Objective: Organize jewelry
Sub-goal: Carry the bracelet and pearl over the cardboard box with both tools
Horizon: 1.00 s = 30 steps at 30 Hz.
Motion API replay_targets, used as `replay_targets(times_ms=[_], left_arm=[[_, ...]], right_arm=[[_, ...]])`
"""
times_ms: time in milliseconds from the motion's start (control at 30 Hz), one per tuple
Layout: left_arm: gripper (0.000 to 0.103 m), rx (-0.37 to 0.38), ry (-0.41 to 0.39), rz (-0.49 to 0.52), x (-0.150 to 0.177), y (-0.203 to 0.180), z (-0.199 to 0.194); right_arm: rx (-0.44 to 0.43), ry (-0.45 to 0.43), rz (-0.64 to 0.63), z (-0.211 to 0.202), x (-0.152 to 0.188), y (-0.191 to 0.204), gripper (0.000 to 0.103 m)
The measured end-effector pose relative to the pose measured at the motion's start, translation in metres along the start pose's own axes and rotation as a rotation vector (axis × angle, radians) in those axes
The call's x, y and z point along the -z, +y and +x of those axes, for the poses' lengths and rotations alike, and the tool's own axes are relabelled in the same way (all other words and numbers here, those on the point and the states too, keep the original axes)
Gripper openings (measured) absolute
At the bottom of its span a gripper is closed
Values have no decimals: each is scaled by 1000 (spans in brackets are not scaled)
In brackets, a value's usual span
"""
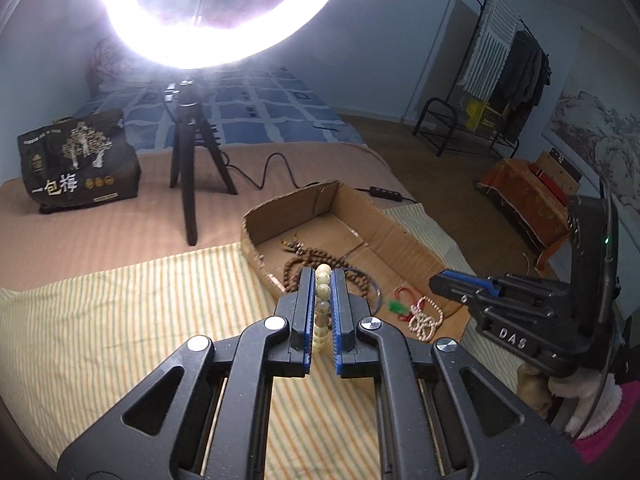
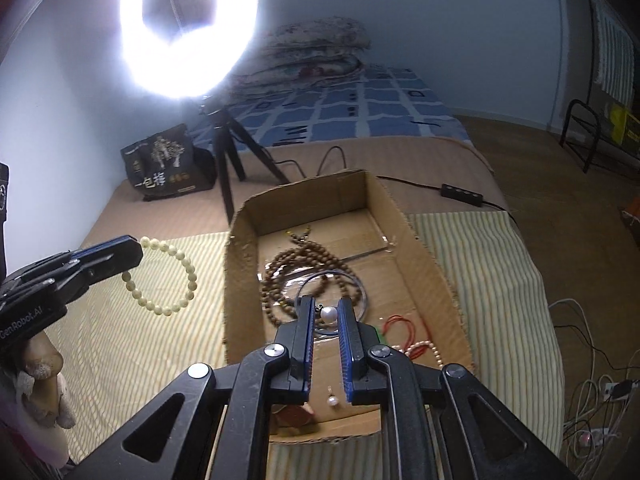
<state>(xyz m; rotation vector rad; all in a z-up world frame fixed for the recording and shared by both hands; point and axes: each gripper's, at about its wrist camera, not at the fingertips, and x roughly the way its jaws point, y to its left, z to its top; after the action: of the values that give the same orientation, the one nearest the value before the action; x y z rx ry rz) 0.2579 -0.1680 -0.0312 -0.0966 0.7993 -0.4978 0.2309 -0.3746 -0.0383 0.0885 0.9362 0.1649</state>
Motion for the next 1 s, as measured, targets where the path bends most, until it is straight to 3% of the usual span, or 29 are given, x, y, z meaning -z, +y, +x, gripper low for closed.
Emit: replay_targets(times_ms=[467,1000], left_arm=[[5,-29,42,23,-2,-14,43],[5,-42,59,14,-2,-12,56]], right_arm=[[27,36,35,14,0,-23,9],[36,69,35,25,5,-23,9]])
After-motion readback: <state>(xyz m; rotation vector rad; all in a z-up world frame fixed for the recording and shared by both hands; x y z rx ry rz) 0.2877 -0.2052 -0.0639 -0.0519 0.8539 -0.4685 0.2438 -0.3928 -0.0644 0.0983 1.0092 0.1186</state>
